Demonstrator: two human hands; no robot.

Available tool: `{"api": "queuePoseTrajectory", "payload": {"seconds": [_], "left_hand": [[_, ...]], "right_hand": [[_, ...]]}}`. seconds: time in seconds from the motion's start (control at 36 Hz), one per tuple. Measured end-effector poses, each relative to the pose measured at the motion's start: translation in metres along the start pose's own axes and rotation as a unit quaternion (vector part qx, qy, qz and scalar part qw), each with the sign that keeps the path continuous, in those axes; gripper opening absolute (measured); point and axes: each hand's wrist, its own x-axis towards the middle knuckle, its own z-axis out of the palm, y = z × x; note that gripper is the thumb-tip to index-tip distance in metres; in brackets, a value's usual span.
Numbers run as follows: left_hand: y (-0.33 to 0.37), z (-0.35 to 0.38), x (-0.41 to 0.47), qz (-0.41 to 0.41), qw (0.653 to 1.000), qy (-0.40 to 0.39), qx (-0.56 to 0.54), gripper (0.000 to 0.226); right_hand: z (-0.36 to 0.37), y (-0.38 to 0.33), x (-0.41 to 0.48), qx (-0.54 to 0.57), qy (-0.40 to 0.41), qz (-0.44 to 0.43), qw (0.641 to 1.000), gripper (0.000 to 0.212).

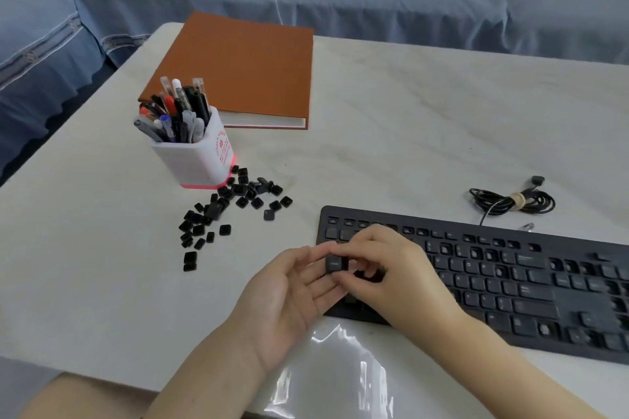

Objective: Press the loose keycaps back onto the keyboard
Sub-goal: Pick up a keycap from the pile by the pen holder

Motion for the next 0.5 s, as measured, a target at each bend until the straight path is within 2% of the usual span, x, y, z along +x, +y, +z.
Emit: {"api": "queuePoseTrajectory", "payload": {"seconds": [0.08,0.28,0.33,0.39,0.5], "left_hand": [[-0.009,0.011,0.002,-0.008,1.0,-0.013,-0.009,0.037],[-0.024,0.033,0.003,-0.005,1.0,-0.018,0.014,0.047],[-0.027,0.038,0.005,-0.002,1.0,-0.014,0.021,0.034],[-0.033,0.044,0.01,-0.005,0.998,0.009,0.062,0.02],[-0.047,0.055,0.018,-0.002,0.975,0.022,0.222,0.018]], "right_hand": [[-0.009,0.002,-0.009,-0.005,0.013,0.005,1.0,0.065],[-0.034,0.007,-0.027,0.023,0.039,0.054,0.998,0.042],[-0.041,0.009,-0.033,0.041,0.044,0.076,0.995,0.043],[-0.047,0.013,-0.039,0.05,0.056,0.096,0.993,0.046],[-0.056,0.025,-0.053,0.058,0.062,0.142,0.986,0.045]]}}
